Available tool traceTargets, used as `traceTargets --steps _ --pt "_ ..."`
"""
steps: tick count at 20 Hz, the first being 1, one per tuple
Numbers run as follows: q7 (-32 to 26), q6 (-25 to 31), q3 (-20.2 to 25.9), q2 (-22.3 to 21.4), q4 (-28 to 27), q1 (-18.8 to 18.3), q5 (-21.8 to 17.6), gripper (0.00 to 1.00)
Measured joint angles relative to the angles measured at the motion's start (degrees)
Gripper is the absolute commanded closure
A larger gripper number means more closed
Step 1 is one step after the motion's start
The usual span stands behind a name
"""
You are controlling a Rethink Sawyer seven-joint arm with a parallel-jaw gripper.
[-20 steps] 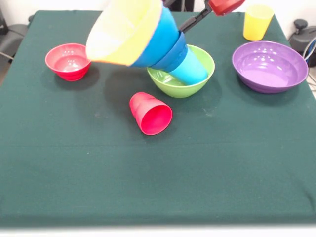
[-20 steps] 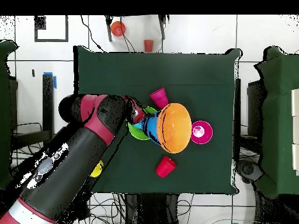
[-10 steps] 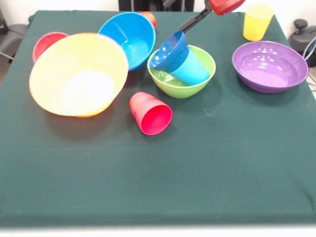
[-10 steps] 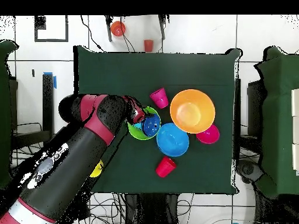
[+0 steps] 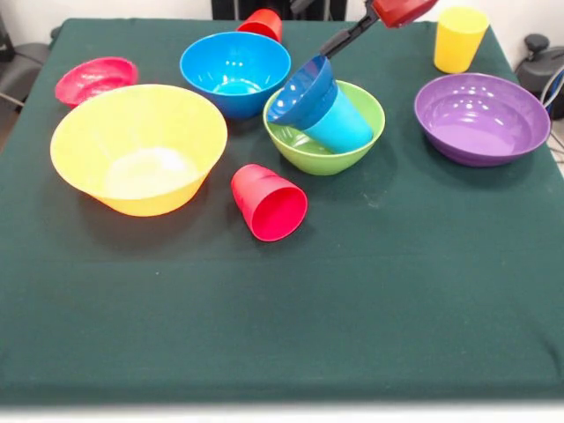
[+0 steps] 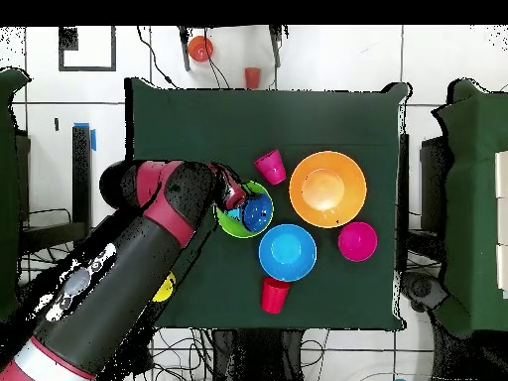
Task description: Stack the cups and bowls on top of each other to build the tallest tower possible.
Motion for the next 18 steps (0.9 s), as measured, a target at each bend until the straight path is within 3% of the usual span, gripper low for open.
traceTargets --steps 7,11,15,18 --pt "0.0 -1.8 -0.1 1.0 -1.4 -1.7 0.0 0.0" --pt "0.0 -7.9 -0.1 4.1 -5.4 -6.5 0.0 0.0" --pt "0.0 -14.7 1.2 7.6 -10.9 -14.1 0.0 0.0" --pt "0.0 -16.5 2.8 9.1 -14.0 -19.0 0.0 0.0"
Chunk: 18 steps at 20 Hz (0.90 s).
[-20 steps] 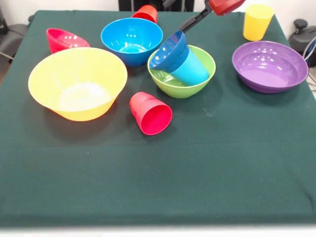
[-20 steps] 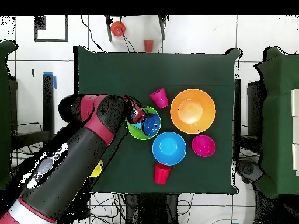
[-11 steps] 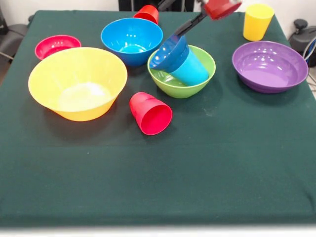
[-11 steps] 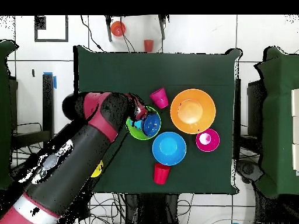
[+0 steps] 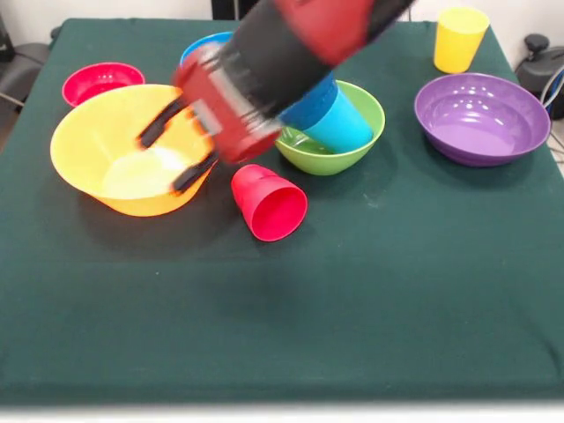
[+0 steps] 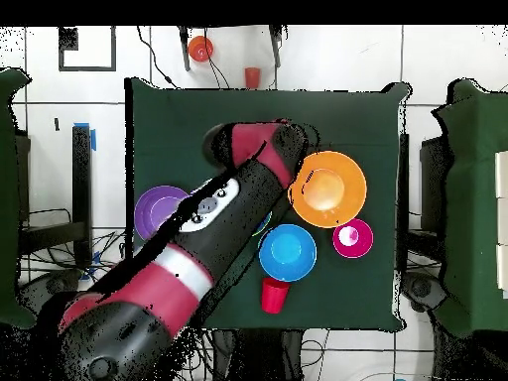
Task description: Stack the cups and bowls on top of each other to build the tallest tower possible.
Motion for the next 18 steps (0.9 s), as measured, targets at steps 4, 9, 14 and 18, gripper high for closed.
traceTargets --steps 4,9,14,18 --pt "0.0 0.0 4.0 0.4 -2.9 -5.8 -0.1 0.0" --pt "0.0 0.0 9.9 -1.5 -2.9 -8.5 -0.2 0.0" --pt "0.0 -0.1 14.2 -4.1 -2.3 -8.6 -1.5 0.0" --pt "0.0 -2.0 16.1 -5.5 -2.2 -7.7 -3.2 0.0"
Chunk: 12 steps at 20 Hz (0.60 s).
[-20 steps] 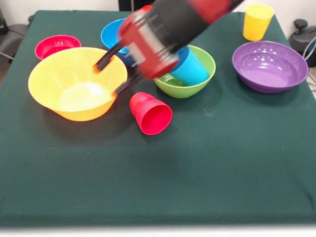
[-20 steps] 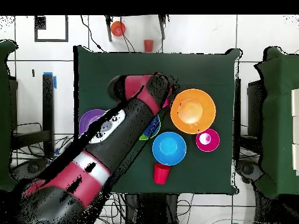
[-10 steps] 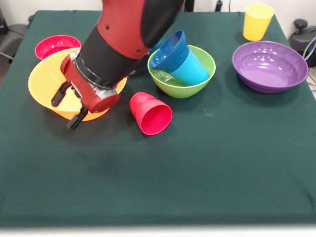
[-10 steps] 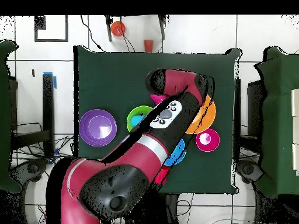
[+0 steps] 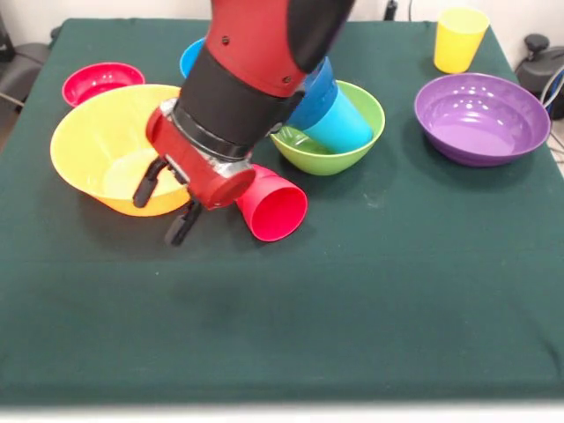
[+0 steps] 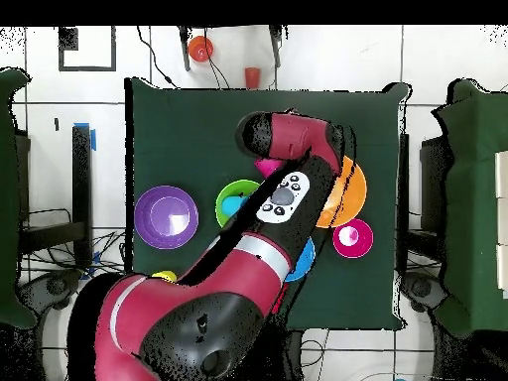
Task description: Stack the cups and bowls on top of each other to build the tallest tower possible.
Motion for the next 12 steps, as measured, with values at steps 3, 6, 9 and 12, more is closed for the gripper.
traceTargets --steps 3,6,9,12 --pt "0.0 -2.2 1.2 -0.6 0.1 0.4 -0.7 0.0" --pt "0.0 -4.7 3.0 -1.4 0.7 0.3 -1.2 0.0" --pt "0.0 -7.0 5.5 -2.6 2.1 -0.1 -1.7 0.0" --pt "0.0 -9.1 9.0 -4.2 4.3 -1.2 -2.7 0.0"
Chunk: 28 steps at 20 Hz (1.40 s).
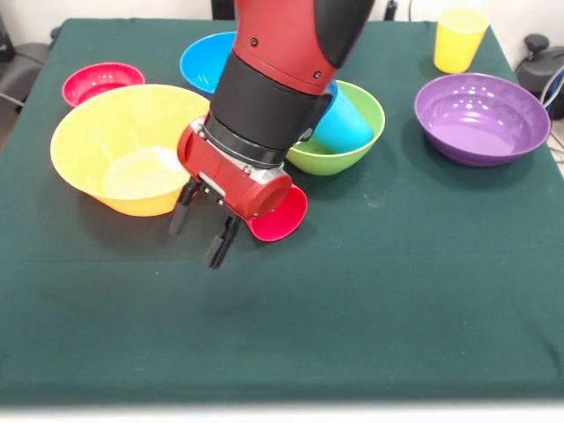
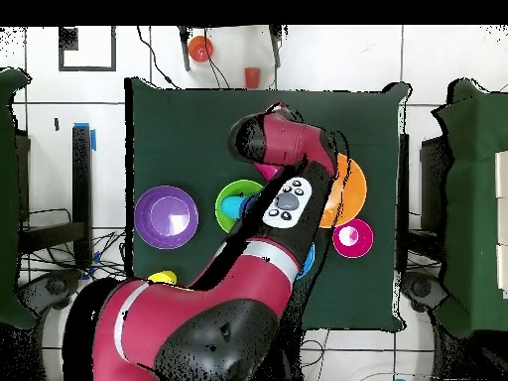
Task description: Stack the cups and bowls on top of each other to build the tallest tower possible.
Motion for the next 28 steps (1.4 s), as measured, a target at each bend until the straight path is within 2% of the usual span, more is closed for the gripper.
traceTargets --steps 2,4,6,9,13,14,21,28 --pt "0.0 -1.8 3.8 -1.7 2.5 -1.9 -1.2 0.0" --pt "0.0 -2.7 5.7 -2.5 3.8 -3.0 -1.9 0.0" --pt "0.0 -5.1 9.8 -4.1 7.2 -6.1 -4.4 0.0" --pt "0.0 -7.8 12.5 -5.2 10.5 -8.7 -7.5 0.0" --pt "0.0 -10.0 13.9 -5.8 13.2 -10.1 -10.2 0.0" --pt "0.0 -11.5 14.5 -6.5 15.2 -10.5 -12.1 0.0" --pt "0.0 -13.6 15.7 -8.8 20.1 -9.7 -16.5 0.0" --pt "0.0 -13.9 16.5 -11.1 23.7 -9.1 -18.4 0.0"
